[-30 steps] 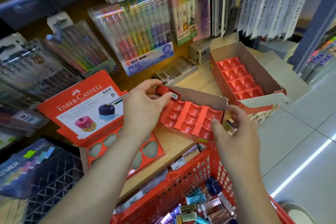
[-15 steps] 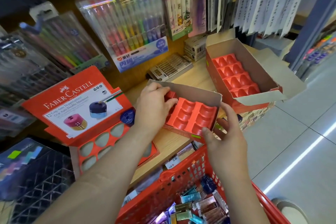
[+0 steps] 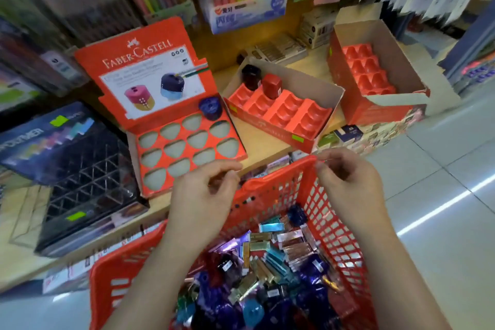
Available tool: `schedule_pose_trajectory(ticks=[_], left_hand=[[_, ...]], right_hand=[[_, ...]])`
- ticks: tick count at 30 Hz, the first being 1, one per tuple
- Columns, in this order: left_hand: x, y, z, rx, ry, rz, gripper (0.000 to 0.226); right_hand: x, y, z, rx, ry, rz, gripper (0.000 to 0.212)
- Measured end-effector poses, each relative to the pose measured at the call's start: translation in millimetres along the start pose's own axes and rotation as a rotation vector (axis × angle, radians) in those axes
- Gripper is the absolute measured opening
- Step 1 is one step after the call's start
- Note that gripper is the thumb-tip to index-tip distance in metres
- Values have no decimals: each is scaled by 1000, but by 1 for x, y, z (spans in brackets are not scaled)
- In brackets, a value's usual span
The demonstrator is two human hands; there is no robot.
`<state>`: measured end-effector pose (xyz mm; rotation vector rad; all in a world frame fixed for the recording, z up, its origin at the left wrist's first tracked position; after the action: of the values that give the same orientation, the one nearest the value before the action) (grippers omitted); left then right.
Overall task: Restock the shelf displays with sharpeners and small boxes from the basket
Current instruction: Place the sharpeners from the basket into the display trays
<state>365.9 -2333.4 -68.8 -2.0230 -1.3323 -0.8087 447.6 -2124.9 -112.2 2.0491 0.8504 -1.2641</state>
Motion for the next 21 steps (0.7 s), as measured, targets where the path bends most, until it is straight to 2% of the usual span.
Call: schedule_pose_trajectory(ticks=[4,9,13,15,18,21], left_hand=[[-59,65,15,-31,-18,-209,24],[-135,129,35,-153,-210,-410,27],[-177,162,45,-243,-342,-570,57],[-186,170,51,-317,-347,-654,73],[-188,170,61,-364,-352,-674,83],[-184,155,72,-385,-375,-612,82]], right_hand=[[15,23,27,-280,261,-32,14],[73,61,69,-657,526,78,13],[99,93,99,-899,727,75,56],[112,108,123,-1018,863,-18,73],[139,132,154,-1089,1046,-74,84],[155,150,164,-1017,1188,-58,76]])
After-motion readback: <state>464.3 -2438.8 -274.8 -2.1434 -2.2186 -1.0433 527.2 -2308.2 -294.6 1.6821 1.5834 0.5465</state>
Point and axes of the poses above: each hand's wrist, its own y-axis away from the middle knuckle, its own z-axis out of the palm, x = y × z, the point moved 3 cm from there along -y, towards the middle knuckle, and after that the axes turned 1 degree about z, right-handed, at the moved point
